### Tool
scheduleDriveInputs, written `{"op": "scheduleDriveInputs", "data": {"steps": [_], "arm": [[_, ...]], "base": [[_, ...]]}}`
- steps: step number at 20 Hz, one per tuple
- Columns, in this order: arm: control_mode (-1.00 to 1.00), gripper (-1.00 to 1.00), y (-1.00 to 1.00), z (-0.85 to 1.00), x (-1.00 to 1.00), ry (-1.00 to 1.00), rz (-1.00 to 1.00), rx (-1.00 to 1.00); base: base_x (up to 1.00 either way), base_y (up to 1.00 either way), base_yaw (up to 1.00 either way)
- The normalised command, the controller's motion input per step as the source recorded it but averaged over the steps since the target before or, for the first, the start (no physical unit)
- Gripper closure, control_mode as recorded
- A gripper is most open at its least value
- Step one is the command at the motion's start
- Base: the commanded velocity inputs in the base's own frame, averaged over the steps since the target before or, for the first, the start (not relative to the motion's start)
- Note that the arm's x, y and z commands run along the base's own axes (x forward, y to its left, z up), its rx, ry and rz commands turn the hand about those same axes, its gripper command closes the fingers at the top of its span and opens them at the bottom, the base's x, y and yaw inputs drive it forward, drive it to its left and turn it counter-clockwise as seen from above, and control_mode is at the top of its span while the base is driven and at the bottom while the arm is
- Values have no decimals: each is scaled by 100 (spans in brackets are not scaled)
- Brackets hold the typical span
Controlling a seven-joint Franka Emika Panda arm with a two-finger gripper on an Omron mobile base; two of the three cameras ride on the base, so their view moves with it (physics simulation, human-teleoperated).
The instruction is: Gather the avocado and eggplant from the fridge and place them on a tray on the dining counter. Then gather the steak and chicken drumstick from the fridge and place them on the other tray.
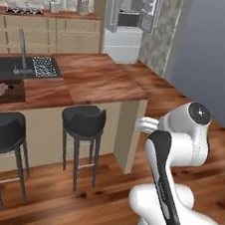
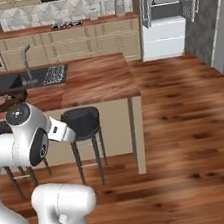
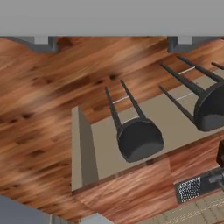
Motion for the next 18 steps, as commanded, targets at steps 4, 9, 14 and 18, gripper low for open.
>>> {"op": "scheduleDriveInputs", "data": {"steps": [4, 9, 14, 18], "arm": [[100, -100, 0, 0, 0, 0, 0, 0], [100, -100, 0, 0, 0, 0, 0, 0], [100, -100, 0, 0, 0, 0, 0, 0], [100, -100, 0, 0, 0, 0, 0, 0]], "base": [[51, -100, 0], [69, -100, 0], [91, -92, 0], [98, -81, 0]]}}
